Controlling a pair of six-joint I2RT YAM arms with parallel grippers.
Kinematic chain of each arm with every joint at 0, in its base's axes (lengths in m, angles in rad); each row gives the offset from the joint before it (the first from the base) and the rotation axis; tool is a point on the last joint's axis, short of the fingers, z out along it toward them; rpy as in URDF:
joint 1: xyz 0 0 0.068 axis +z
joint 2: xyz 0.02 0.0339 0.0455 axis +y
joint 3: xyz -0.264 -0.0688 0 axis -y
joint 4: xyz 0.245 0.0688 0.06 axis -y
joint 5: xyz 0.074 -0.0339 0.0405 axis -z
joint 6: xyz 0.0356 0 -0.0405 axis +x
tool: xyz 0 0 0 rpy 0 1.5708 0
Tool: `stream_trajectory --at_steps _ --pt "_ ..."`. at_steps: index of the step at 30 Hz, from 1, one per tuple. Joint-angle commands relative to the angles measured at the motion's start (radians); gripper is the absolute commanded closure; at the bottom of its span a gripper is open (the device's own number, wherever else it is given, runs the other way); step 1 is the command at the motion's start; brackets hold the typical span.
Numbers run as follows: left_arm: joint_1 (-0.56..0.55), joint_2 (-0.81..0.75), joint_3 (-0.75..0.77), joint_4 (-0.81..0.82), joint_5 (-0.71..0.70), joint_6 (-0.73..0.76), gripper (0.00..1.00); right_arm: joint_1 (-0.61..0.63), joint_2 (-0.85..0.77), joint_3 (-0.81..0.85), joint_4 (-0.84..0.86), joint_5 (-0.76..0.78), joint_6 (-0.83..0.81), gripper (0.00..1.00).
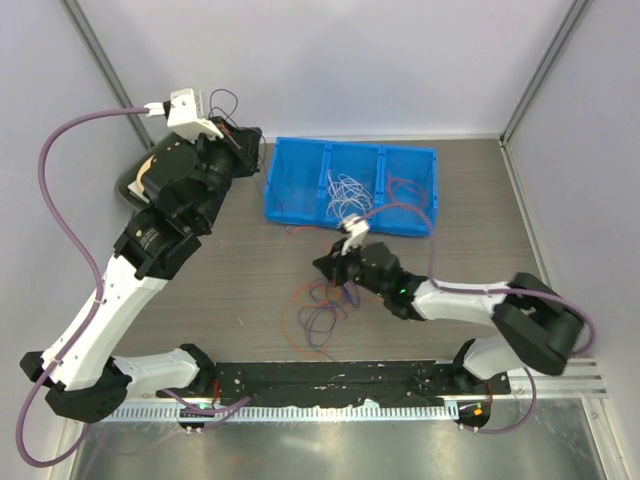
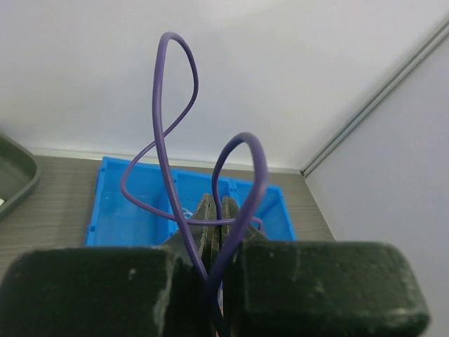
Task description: Untangle the cables
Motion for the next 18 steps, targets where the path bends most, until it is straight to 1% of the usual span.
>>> stream_trajectory --at_steps 1,3,4,5,8,10,12,13,15,18 --pt "0.014 -0.002 0.038 -0.028 -0.079 0.011 1.0 -0.21 -0.193 -0.122 -0.173 0.09 0.135 0.99" --pt "0.019 -0.016 0.041 -0.027 -0.103 0.026 1.0 -0.298 -0.282 -0.189 -0.227 0.102 0.17 0.99" --pt "0.022 -0.025 0.027 -0.021 -0.109 0.031 1.0 -0.337 -0.311 -0.203 -0.296 0.119 0.181 0.99" --pt "0.025 -0.042 0.018 -0.015 -0.119 0.031 1.0 -0.407 -0.341 -0.214 -0.328 0.13 0.19 0.99" --pt "0.037 -0.062 -0.016 -0.001 -0.131 0.026 1.0 -0.496 -0.463 -0.222 -0.446 0.188 0.234 0.99" --pt "0.043 -0.07 -0.023 -0.005 -0.133 0.026 1.0 -0.518 -0.528 -0.213 -0.506 0.205 0.253 0.99" --pt "0.046 -0.065 -0.02 -0.019 -0.139 0.025 1.0 -0.524 -0.552 -0.182 -0.548 0.222 0.248 0.99" --pt "0.048 -0.064 -0.023 -0.019 -0.139 0.025 1.0 -0.524 -0.565 -0.171 -0.606 0.24 0.239 0.99" --pt "0.049 -0.053 -0.025 -0.012 -0.126 0.025 1.0 -0.524 -0.602 -0.159 -0.635 0.243 0.231 0.99" --pt "0.052 -0.025 -0.022 0.01 -0.085 0.023 1.0 -0.524 -0.652 -0.165 -0.632 0.188 0.219 0.99"
